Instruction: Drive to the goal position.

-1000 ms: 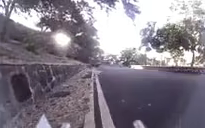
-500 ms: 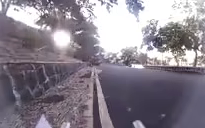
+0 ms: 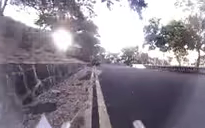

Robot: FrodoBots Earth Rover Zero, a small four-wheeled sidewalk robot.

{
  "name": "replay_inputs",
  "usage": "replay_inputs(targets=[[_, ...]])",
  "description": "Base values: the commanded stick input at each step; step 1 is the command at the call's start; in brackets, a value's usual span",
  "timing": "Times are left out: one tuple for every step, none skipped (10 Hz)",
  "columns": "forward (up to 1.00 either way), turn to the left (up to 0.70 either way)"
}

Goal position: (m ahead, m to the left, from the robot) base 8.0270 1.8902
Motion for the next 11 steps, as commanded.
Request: replay_inputs(targets=[[0.67,0.02],[0.67,0.02],[0.67,0.0],[0.67,-0.07],[0.67,-0.14],[0.67,-0.26],[0.67,-0.26],[0.67,-0.26],[0.67,-0.25],[0.67,-0.24],[0.67,0.02]])
